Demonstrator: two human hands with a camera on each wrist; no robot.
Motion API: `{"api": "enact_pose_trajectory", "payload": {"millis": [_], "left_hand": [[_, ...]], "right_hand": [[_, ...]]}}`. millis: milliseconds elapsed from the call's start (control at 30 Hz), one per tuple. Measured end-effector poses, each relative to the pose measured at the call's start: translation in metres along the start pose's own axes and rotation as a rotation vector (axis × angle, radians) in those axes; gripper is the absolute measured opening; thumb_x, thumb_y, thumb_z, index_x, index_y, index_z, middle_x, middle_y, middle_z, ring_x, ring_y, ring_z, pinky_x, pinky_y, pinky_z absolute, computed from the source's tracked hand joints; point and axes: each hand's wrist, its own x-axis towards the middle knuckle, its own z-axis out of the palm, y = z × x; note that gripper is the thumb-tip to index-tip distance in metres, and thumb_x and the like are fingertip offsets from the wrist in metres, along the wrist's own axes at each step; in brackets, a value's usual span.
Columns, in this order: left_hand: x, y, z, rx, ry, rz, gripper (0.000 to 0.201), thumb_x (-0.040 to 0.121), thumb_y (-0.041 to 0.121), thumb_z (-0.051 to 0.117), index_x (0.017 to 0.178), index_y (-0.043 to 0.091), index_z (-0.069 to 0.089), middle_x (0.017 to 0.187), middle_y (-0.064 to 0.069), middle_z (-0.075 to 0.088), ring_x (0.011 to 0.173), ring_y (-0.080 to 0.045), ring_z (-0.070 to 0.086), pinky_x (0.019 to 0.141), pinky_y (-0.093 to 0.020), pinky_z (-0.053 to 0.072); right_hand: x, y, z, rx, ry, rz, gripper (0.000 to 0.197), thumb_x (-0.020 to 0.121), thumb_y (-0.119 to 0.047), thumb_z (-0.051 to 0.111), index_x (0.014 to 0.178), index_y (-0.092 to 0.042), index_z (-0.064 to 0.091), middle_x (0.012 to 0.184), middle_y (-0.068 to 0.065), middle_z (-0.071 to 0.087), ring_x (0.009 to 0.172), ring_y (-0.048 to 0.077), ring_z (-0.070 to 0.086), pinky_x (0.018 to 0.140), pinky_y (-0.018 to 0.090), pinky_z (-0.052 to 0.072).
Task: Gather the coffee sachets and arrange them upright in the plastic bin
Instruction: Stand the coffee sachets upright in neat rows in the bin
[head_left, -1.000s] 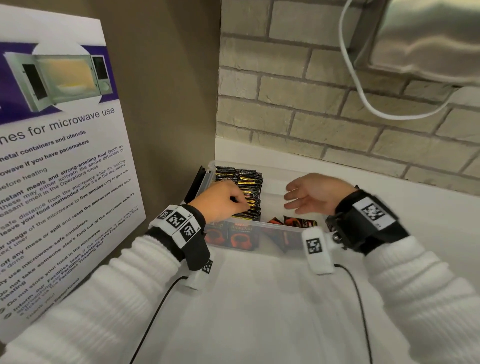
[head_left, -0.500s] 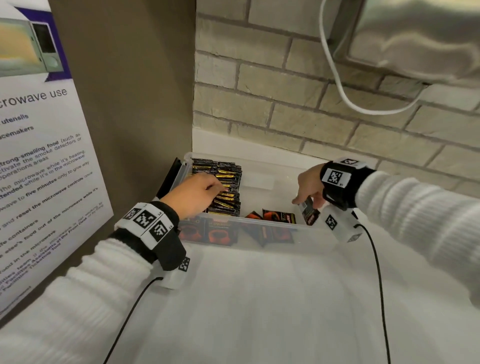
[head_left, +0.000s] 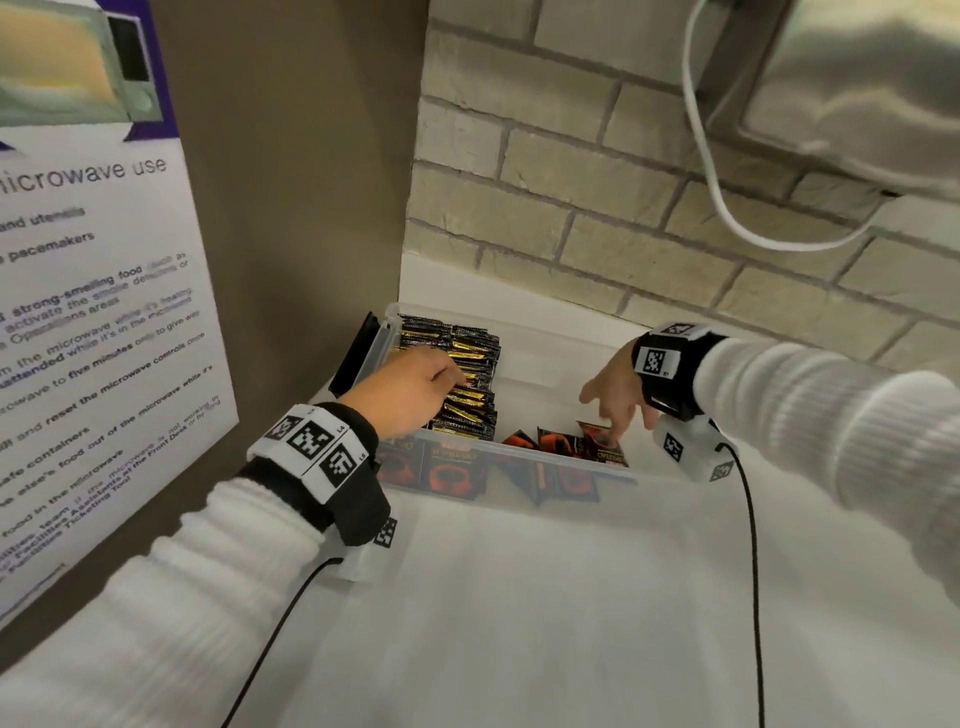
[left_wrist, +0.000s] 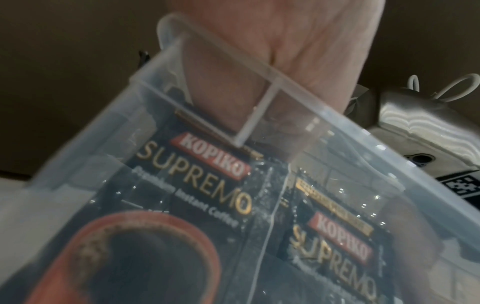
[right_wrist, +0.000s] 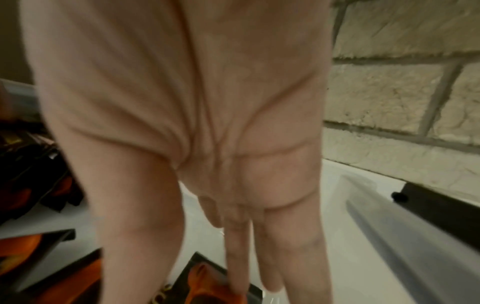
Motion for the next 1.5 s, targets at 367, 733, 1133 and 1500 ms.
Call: {"api": "enact_pose_trajectory", "payload": {"millis": [367,733,1133,1500], "left_hand": [[0.002,-0.003,0.001,-0.017,-0.01,0.011,0.031,0.1,0.018,0.034,0.113,0.012,0.062,0.115,0.002,0.059,0.097,-0.028,0.06,0.08,-0.034,0.047],[0.003,-0.004,0.003,-0.019,-0.02,0.016,0.03,0.1,0.02,0.034,0.114,0.015,0.061,0.109,0.01,0.056,0.1,-0.032,0.061,0.085,-0.042,0.049],[0.008,-0.008,0.005,0.023,0.009,0.046,0.033,0.101,0.018,0.032,0.118,0.013,0.059,0.12,0.0,0.056,0.067,0.002,0.042,0.058,-0.009,0.032],[0.008,-0.006,0.006,0.045,-0.006,0.046,0.035,0.101,0.024,0.031,0.12,0.011,0.057,0.12,-0.004,0.057,0.108,-0.019,0.054,0.089,-0.027,0.04]], "right_hand": [[0.001,-0.021,-0.006,0.026,-0.077,-0.08,0.075,0.09,-0.007,0.059,0.149,-0.019,0.014,0.148,0.014,0.033,0.126,0.03,0.049,0.087,0.037,0.045],[0.0,-0.049,0.004,0.207,-0.306,-0.263,0.056,0.09,0.0,0.056,0.14,-0.013,0.034,0.138,0.013,0.042,0.12,0.036,0.047,0.087,0.054,0.047],[-0.002,-0.05,0.0,0.041,-0.216,-0.308,0.034,0.088,-0.006,0.061,0.12,0.003,0.053,0.099,0.017,0.054,0.077,0.02,0.056,0.053,0.02,0.057],[-0.066,0.018,-0.011,0.78,0.268,-0.522,0.037,0.083,0.002,0.063,0.119,-0.001,0.057,0.115,0.018,0.066,0.094,0.028,0.067,0.076,0.031,0.058]]}}
